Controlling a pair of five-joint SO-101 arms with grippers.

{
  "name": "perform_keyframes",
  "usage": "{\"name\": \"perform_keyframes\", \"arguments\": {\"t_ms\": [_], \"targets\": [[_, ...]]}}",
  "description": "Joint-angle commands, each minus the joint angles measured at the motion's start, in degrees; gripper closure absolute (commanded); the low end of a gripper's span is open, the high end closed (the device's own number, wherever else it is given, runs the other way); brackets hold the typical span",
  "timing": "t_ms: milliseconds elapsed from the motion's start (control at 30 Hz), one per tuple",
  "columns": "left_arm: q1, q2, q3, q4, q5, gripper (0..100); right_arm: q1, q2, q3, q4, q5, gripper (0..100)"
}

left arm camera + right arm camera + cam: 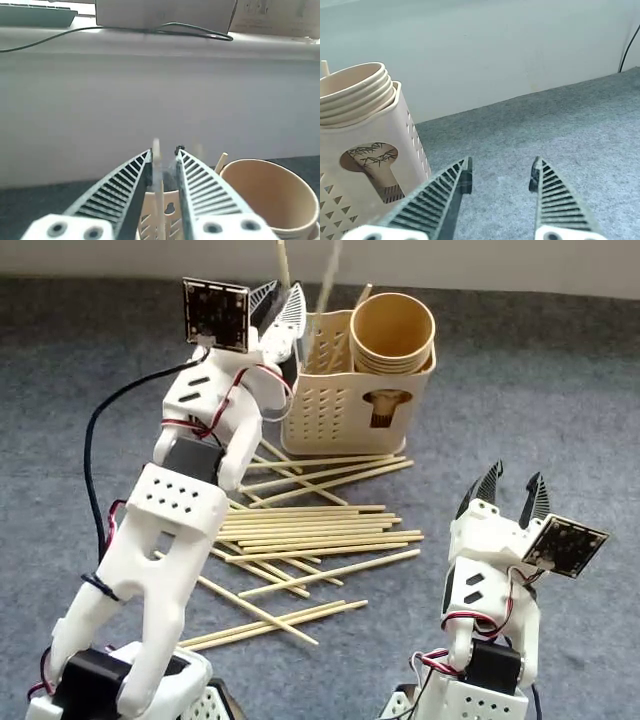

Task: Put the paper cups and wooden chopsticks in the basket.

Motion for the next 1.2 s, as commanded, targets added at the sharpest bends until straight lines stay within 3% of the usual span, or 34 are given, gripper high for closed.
{"name": "perform_keyframes", "arguments": {"t_ms": [0, 300, 633, 1167], "targets": [[-1.5, -0.7, -5.0, 4.2, 0.4, 90, -0.6, -0.7, -0.2, -1.5, 0.8, 80.0], [-3.4, -10.3, -2.8, 16.4, 0.2, 90, -0.6, -0.7, -0.2, -1.5, 0.8, 80.0], [-9.5, -33.7, 13.9, 27.1, 0.1, 90, -0.6, -0.7, -0.2, -1.5, 0.8, 80.0], [-20.2, -63.6, 41.7, 30.7, 0.0, 90, -0.7, -0.7, -0.2, -1.5, 0.8, 80.0]]}}
